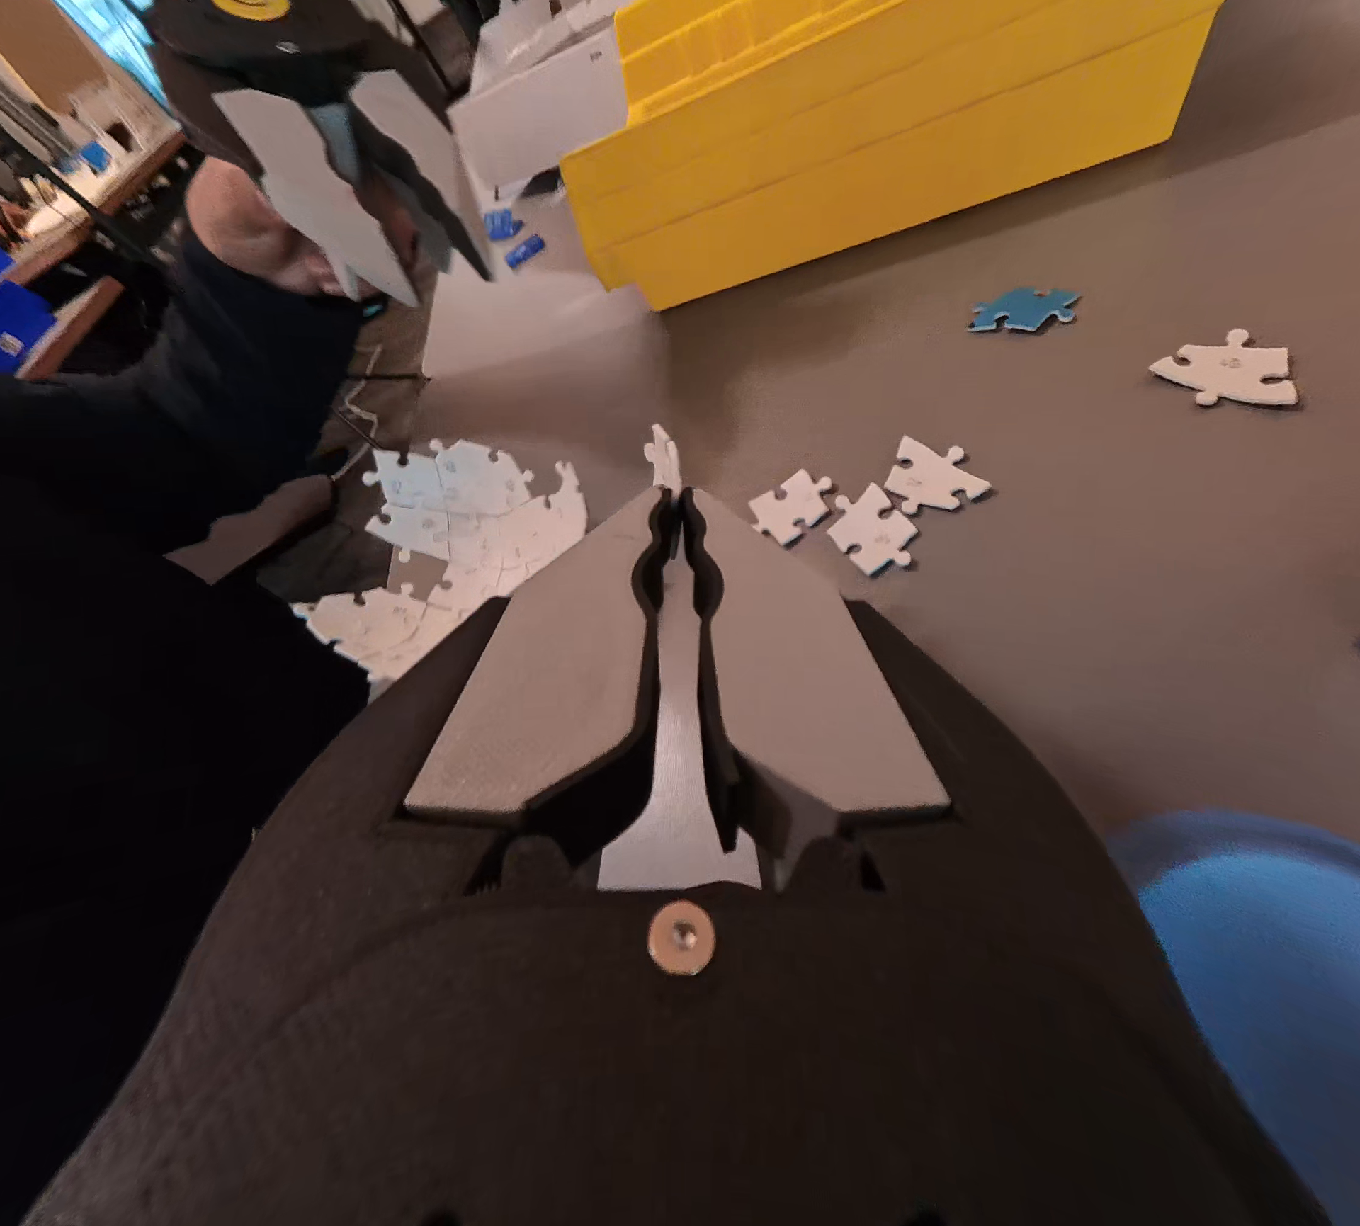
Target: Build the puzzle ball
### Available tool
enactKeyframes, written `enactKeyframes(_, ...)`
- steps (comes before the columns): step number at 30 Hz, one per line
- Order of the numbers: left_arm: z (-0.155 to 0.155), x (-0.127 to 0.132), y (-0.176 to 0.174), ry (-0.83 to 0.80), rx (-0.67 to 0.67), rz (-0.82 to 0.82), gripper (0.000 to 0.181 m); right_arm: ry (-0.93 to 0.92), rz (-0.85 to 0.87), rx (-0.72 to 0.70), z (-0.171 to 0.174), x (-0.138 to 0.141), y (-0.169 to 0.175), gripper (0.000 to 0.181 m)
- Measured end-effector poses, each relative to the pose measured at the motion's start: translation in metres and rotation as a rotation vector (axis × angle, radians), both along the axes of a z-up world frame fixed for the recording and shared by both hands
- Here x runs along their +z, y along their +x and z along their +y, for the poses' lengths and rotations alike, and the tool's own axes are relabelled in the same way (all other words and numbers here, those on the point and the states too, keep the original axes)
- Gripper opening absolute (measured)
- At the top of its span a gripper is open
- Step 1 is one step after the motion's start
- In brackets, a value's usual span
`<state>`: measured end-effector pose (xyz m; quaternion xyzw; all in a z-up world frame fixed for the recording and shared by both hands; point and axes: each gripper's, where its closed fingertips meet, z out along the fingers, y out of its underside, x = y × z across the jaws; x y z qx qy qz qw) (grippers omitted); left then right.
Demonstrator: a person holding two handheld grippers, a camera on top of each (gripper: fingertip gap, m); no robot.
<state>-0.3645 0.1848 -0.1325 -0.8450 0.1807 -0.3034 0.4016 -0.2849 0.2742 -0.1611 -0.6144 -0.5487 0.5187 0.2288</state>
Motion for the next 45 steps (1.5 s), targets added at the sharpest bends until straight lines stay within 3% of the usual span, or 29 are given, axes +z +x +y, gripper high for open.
enactKeyframes(6,-0.073,-0.037,0.002,-0.131,0.017,0.094,0.023,0.145,-0.125,0.069,-0.014,-0.007,0.017,0.0)
enactKeyframes(10,-0.099,-0.067,0.023,-0.234,-0.023,0.037,0.024,0.125,-0.155,0.131,-0.031,-0.016,0.016,0.0)
enactKeyframes(13,-0.107,-0.076,0.031,-0.251,-0.026,-0.001,0.024,0.115,-0.178,0.162,-0.037,-0.022,0.017,0.0)
enactKeyframes(22,-0.092,-0.071,0.048,-0.214,-0.02,-0.13,0.024,0.123,-0.222,0.258,-0.054,-0.029,0.026,0.0)
enactKeyframes(35,-0.066,-0.069,0.016,-0.188,0.071,-0.221,0.026,0.143,-0.346,0.447,-0.083,-0.045,0.054,0.0)
enactKeyframes(41,-0.042,-0.053,-0.004,-0.127,0.132,-0.3,0.027,0.1,-0.354,0.391,-0.071,-0.043,0.056,0.0)
enactKeyframes(45,-0.043,-0.059,-0.003,-0.15,0.121,-0.3,0.028,0.098,-0.34,0.359,-0.066,-0.042,0.054,0.0)
